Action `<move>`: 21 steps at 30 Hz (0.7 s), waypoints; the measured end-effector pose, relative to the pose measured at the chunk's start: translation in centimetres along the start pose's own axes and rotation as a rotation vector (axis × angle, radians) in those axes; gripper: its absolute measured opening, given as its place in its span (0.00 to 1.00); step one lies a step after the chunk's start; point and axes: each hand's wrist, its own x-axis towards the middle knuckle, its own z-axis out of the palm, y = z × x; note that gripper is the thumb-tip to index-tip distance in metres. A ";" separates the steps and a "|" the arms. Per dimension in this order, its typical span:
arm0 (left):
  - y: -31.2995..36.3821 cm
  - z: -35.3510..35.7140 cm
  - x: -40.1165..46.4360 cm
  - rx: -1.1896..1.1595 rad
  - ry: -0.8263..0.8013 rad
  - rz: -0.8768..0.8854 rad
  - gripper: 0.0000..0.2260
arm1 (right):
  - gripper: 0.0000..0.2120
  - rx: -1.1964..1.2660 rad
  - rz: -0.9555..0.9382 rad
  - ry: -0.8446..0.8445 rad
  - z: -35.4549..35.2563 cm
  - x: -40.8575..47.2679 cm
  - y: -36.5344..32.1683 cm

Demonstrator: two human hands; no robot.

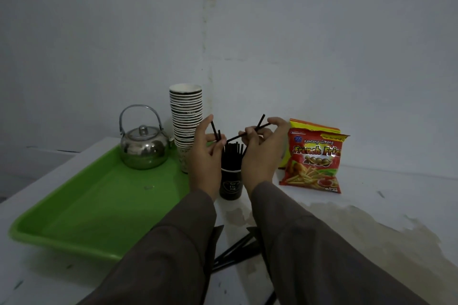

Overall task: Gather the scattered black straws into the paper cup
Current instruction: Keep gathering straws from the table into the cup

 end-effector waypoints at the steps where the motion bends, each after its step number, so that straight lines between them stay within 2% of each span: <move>1: -0.1 0.0 0.0 0.002 -0.014 -0.007 0.26 | 0.15 -0.003 0.015 -0.001 -0.1 -0.2 0.3; 8: -0.7 0.0 -0.1 0.059 -0.165 -0.063 0.22 | 0.14 -0.096 0.005 -0.031 -1.0 -0.5 1.8; 12: -0.6 -0.1 -0.3 0.136 -0.201 -0.058 0.18 | 0.09 -0.233 -0.027 -0.082 -1.6 -0.1 2.2; 14: -0.4 -0.1 -0.5 0.190 -0.225 -0.034 0.17 | 0.10 -0.287 -0.018 -0.134 -1.8 -0.2 2.1; 18: -0.2 -0.7 -0.5 0.385 -0.226 0.080 0.18 | 0.17 -0.312 -0.031 -0.233 -2.6 -0.8 1.4; 21: 0.4 -1.4 -1.1 0.458 -0.221 0.150 0.20 | 0.16 -0.381 -0.095 -0.229 -3.8 -1.0 0.5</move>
